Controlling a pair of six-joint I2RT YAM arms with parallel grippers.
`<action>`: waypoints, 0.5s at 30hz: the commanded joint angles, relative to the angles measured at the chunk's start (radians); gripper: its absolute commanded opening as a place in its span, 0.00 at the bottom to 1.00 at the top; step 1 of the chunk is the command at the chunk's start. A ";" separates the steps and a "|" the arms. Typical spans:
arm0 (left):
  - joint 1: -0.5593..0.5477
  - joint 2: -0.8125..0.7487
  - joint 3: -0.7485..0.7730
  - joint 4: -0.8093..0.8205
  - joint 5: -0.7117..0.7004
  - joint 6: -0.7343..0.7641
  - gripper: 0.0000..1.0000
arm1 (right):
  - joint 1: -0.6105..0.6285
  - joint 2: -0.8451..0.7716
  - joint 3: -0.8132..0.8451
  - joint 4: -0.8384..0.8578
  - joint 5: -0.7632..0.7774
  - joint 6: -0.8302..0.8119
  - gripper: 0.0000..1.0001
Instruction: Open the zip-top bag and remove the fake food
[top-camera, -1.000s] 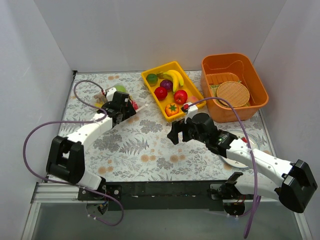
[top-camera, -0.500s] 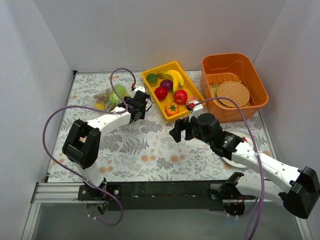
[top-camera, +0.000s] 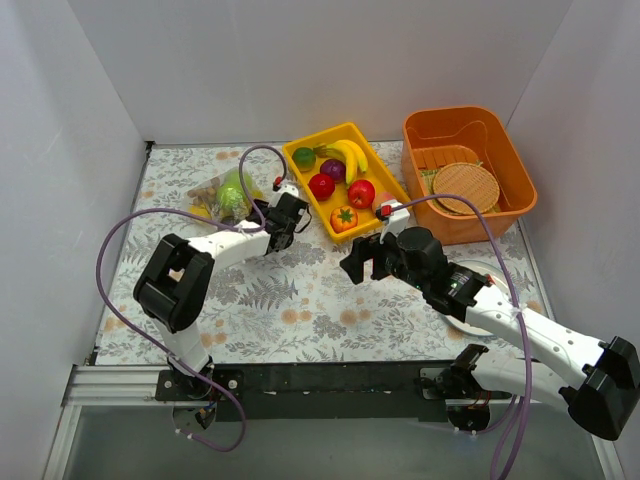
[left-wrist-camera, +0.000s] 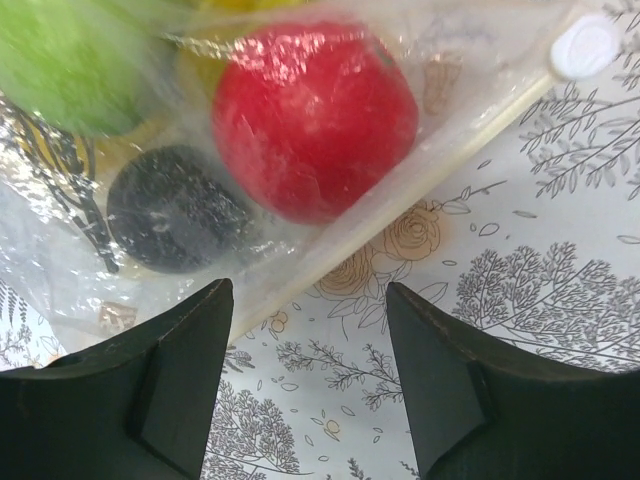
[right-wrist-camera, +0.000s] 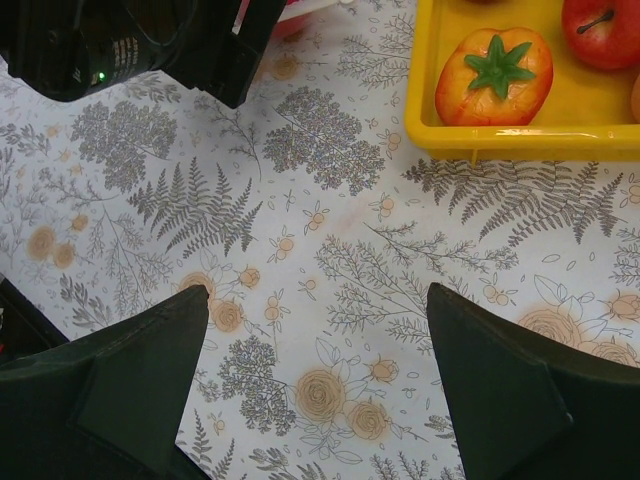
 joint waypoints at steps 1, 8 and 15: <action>-0.004 0.006 -0.041 0.067 -0.097 -0.005 0.61 | -0.006 -0.026 -0.016 0.034 0.017 -0.004 0.97; -0.002 -0.008 -0.104 0.287 -0.230 0.102 0.52 | -0.007 -0.055 -0.022 0.029 0.029 -0.002 0.97; -0.001 0.026 -0.087 0.318 -0.219 0.156 0.24 | -0.006 -0.080 -0.031 0.023 0.040 0.001 0.97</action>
